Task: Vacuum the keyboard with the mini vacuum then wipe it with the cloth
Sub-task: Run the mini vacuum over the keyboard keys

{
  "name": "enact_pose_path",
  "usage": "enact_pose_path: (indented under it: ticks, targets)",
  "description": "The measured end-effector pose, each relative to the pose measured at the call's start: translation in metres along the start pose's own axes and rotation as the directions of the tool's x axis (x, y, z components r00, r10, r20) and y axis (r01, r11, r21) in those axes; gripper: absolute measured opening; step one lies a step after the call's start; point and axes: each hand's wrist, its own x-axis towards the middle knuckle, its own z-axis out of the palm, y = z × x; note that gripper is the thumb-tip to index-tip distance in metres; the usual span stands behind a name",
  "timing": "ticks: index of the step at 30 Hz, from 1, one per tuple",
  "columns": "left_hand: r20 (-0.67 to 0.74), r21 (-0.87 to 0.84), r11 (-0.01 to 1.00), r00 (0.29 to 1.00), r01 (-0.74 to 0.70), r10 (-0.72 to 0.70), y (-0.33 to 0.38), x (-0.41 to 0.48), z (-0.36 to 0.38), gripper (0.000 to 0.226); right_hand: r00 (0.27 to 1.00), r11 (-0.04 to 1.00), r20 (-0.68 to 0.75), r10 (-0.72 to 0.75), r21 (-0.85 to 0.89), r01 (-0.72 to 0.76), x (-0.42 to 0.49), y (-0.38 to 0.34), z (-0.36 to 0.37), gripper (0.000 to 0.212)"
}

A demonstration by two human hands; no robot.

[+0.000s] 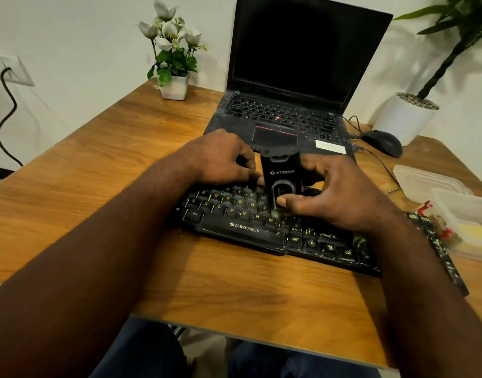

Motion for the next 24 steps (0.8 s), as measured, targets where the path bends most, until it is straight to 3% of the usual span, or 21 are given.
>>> enact_pose_path:
  ticks: [2,3,5,7,9,11,14,18,22,24]
  targets:
    - [0.009,-0.008,1.0,1.0,0.006,-0.006,0.0011,-0.0012,-0.0004,0.051,0.996,1.0,-0.084,-0.019,0.004,0.019,-0.0018,-0.0007,-0.0024,0.048]
    - [0.007,-0.017,1.0,1.0,0.006,-0.006,0.0018,-0.0018,-0.0007,0.053,0.998,0.999,-0.054,-0.019,0.036,0.021,-0.0027,-0.0008,-0.0037,0.048]
    - [-0.004,-0.013,1.0,1.0,-0.002,0.002,0.0014,-0.0015,-0.001,0.038,0.996,0.995,0.083,-0.01,0.097,0.002,-0.0032,-0.0024,-0.0021,0.047]
    - [-0.031,0.006,1.0,0.999,-0.023,0.023,-0.0007,0.0011,0.0002,0.017,0.996,0.999,0.087,-0.02,0.05,0.015,-0.0014,-0.0019,0.0015,0.051]
    - [-0.012,-0.006,1.0,1.0,-0.012,0.012,-0.0008,0.0006,0.0009,0.028,0.999,0.999,-0.026,-0.045,-0.024,0.045,-0.0009,-0.0023,0.0006,0.055]
    - [-0.01,-0.015,1.0,1.0,0.003,-0.003,-0.0003,0.0,0.0009,0.047,0.999,0.999,-0.021,-0.035,0.023,0.035,-0.0038,-0.003,-0.0054,0.052]
    - [-0.025,0.007,1.0,0.999,-0.023,0.023,-0.0039,0.0012,0.0016,0.033,0.99,0.993,0.139,-0.01,0.117,-0.007,-0.0062,-0.0059,-0.0043,0.046]
    - [-0.005,0.0,1.0,1.0,-0.011,0.011,-0.0039,0.0019,0.0019,0.044,1.0,0.999,0.013,-0.025,0.036,0.025,-0.0036,-0.0049,-0.0045,0.054]
    - [-0.011,0.001,1.0,1.0,-0.019,0.019,-0.0043,0.002,0.0015,0.04,0.988,0.988,0.153,-0.006,0.155,-0.018,-0.0068,-0.0097,-0.0036,0.049]
    - [-0.012,-0.005,1.0,1.0,-0.02,0.02,-0.0039,0.0022,0.0022,0.042,0.996,0.997,0.087,-0.011,0.076,0.004,-0.0042,-0.0078,-0.0009,0.051]
